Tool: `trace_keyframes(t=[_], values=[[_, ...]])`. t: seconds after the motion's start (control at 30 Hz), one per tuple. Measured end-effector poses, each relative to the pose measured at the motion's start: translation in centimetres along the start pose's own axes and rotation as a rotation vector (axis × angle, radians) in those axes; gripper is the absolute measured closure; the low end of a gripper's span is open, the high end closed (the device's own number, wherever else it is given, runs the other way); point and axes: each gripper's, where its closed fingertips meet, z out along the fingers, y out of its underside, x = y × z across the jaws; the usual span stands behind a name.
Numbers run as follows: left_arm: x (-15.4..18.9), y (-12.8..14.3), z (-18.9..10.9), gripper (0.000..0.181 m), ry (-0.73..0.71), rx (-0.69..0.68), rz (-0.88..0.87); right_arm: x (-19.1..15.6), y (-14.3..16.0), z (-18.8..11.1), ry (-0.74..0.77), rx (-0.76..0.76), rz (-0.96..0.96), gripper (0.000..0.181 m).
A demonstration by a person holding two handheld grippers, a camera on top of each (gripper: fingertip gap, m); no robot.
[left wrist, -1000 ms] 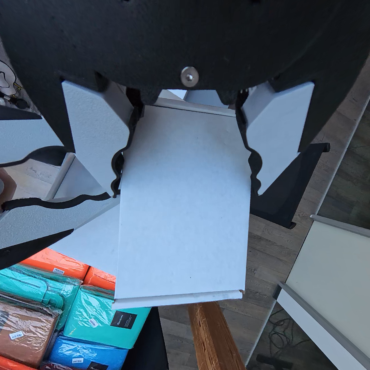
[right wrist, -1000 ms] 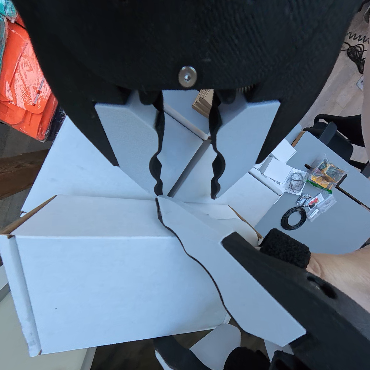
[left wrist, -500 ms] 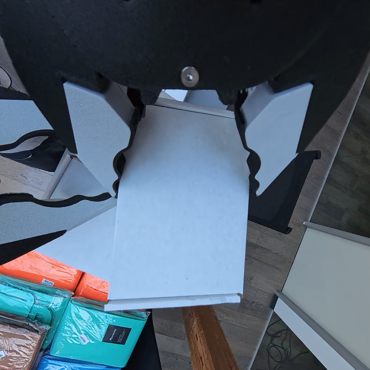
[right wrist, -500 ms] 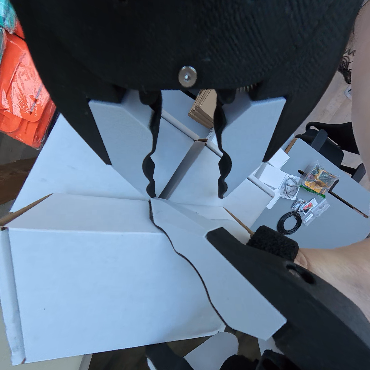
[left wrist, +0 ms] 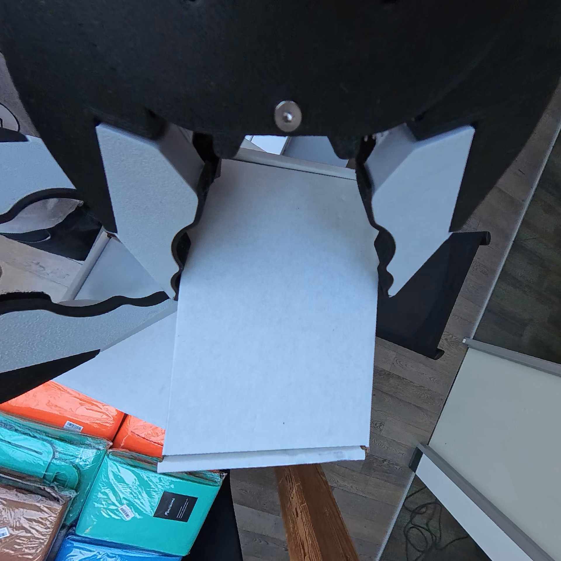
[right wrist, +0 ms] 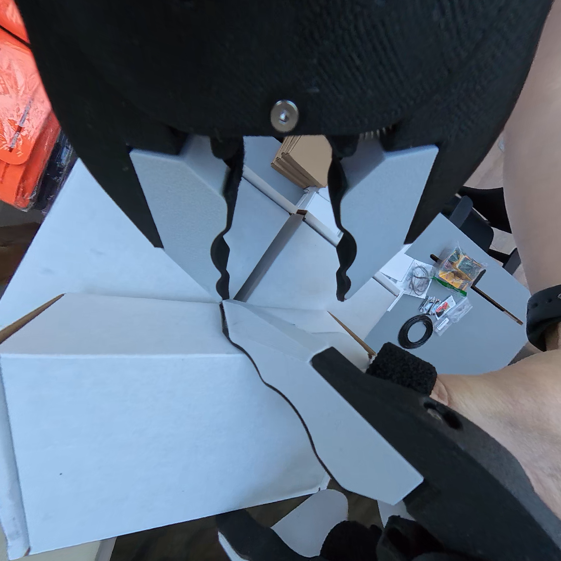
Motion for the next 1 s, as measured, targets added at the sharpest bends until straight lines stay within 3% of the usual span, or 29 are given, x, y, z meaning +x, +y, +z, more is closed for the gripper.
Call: trace_keyframes(t=[0.27, 0.57, 0.63, 0.73, 0.8, 0.9, 1.0], values=[[0.0, 0.2, 0.0, 0.056, -0.019, -0.019, 0.008, -0.2, -0.8, -0.4, -0.048, 0.079, 0.103, 0.111], [-0.8, 1.1, -0.1, 0.056, -0.064, -0.050, 0.002, -1.4, -1.7, -2.8, -0.186, 0.154, 0.083, 0.132], [-0.7, 1.0, -0.1, 0.056, -0.067, -0.050, 0.005, -1.6, -1.0, -3.3, -0.181, 0.124, -0.023, 0.134], [-0.6, 0.9, -0.1, 0.056, -0.070, -0.054, 0.007, -2.7, 0.5, -4.1, -0.175, 0.103, -0.372, 0.130], [-0.6, 1.0, -0.1, 0.056, -0.073, -0.057, 0.008, -2.2, 2.3, -4.1, -0.081, 0.068, -0.642, 0.121], [-0.6, 0.9, -0.1, 0.056, -0.072, -0.056, 0.008, -0.6, 3.5, -3.5, 0.162, 0.075, -1.019, 0.125], [-0.6, 0.9, -0.1, 0.056, -0.072, -0.055, 0.007, -2.2, 4.5, -2.9, 0.163, 0.153, -1.237, 0.130]])
